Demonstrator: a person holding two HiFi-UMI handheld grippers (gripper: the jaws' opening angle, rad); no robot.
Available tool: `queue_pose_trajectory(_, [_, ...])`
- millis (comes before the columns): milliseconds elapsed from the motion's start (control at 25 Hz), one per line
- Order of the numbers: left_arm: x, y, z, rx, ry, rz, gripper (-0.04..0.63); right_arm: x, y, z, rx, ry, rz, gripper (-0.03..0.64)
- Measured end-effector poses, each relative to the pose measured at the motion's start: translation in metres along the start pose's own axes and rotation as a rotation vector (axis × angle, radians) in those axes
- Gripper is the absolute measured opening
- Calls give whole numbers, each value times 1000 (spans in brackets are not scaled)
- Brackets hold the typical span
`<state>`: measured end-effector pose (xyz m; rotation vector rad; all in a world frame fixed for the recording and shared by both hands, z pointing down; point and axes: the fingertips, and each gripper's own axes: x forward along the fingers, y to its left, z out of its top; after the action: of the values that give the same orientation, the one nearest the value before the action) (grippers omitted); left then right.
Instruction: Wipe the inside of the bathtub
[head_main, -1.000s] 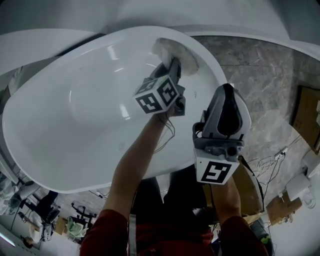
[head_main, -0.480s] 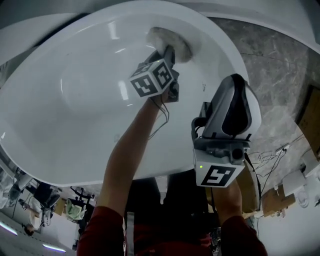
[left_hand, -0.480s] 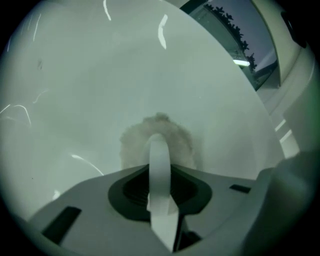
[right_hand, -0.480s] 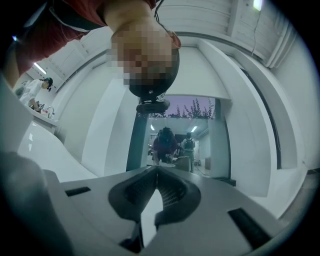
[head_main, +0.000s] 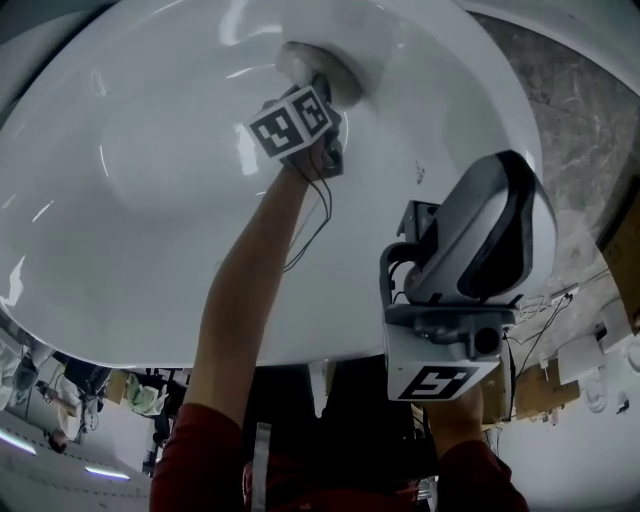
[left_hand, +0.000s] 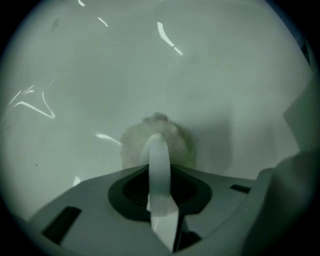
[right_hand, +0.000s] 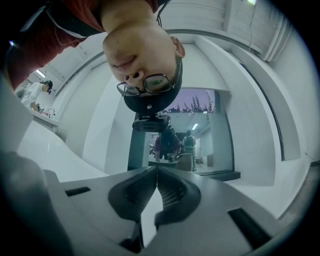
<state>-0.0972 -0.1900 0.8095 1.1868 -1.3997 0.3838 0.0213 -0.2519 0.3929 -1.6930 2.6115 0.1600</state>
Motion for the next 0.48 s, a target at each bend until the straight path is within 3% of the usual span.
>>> queue_pose_trajectory(480, [13,24,-5,-15,46,55,89,3,1,-1,-24,8,6,12])
